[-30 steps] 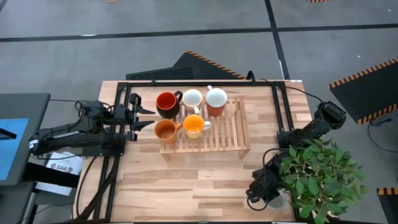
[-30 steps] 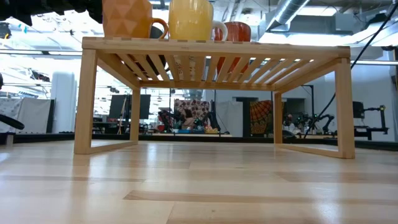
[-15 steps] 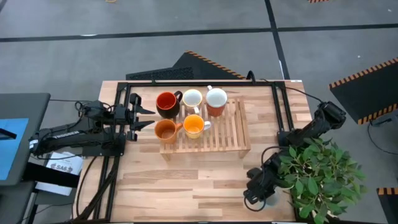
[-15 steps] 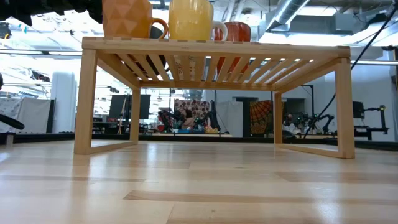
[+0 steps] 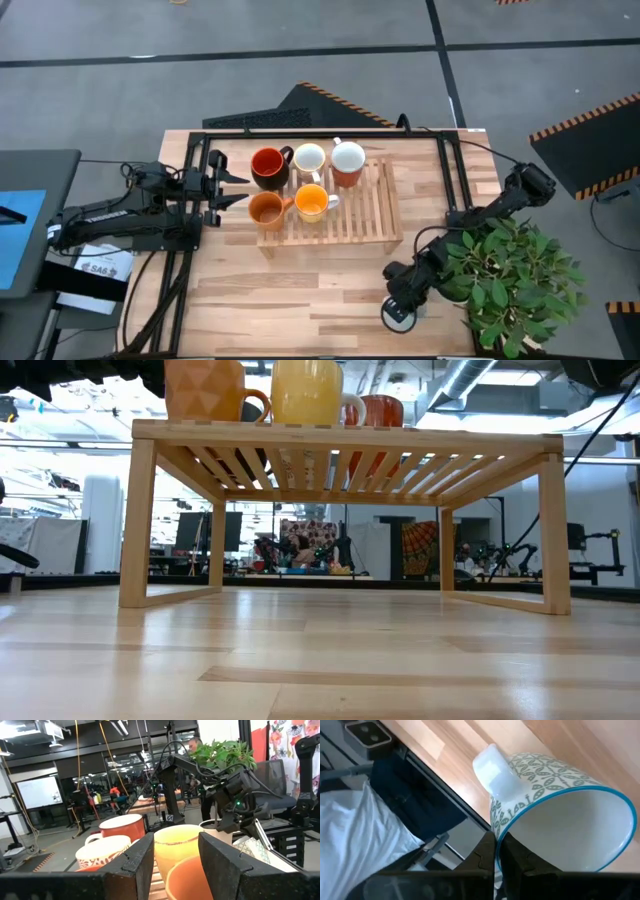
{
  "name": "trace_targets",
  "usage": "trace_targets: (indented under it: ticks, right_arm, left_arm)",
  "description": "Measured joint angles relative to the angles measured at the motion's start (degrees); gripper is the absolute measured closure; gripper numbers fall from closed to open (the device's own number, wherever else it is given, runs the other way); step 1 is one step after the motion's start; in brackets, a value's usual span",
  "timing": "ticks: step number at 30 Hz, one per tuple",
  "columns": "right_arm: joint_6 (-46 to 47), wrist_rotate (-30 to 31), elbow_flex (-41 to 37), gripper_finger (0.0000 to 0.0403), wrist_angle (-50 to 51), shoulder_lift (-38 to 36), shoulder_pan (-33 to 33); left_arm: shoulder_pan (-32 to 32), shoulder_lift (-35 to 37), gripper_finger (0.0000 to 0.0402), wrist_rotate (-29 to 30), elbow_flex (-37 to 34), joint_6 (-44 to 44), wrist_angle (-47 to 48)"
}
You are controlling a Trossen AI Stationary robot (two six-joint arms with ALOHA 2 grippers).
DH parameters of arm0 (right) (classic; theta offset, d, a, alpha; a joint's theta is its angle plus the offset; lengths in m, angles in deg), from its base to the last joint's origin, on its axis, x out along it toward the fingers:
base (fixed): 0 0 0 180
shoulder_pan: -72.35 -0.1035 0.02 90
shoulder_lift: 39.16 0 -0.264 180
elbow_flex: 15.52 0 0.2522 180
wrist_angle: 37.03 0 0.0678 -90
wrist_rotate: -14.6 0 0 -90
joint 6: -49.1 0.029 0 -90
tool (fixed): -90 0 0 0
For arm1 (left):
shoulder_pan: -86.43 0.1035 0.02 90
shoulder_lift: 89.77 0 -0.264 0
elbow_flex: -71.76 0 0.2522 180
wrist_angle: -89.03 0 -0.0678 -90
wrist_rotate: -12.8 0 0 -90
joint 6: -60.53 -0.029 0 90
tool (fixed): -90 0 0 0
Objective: Place coffee mugs
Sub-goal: Put the green patterned mug on the shelf
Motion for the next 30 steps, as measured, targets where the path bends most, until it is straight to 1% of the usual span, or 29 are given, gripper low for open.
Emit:
trace_targets:
  ticks: [4, 10, 20, 24, 27, 30]
  right_arm:
    - [-5.6, 0.0, 0.0, 0.037, -1.9, 0.0, 0.6]
    - [-13.3, 1.1, 0.0, 0.0371, -4.3, 0.0, 1.8]
    - [-30.6, 1.0, 0.0, 0.0371, -19.4, 0.0, 5.1]
    - [-36.6, -1.2, 0.1, 0.0371, -25.2, 0.0, 6.3]
    - [-41.8, -1.7, 2.6, 0.0371, -24.9, 0.0, 7.5]
    - [-48.5, -1.7, 7.3, 0.0371, -21.6, 0.0, 9.1]
  left_arm:
    - [0.0, 0.0, 0.026, 0.1, 0.0, 0.1, 0.0]
    - [0.0, 0.0, 0.026, 3.0, 0.0, 0.1, 0.0]
    - [0.0, 0.0, 0.026, 4.2, 0.0, 2.0, 0.0]
    - [0.0, 0.0, 0.026, 5.7, 0.0, 2.4, 0.0]
    - [0.0, 0.0, 0.026, 6.2, 0.0, 3.1, 0.0]
    - [0.0, 0.0, 0.026, 6.3, 0.0, 3.4, 0.0]
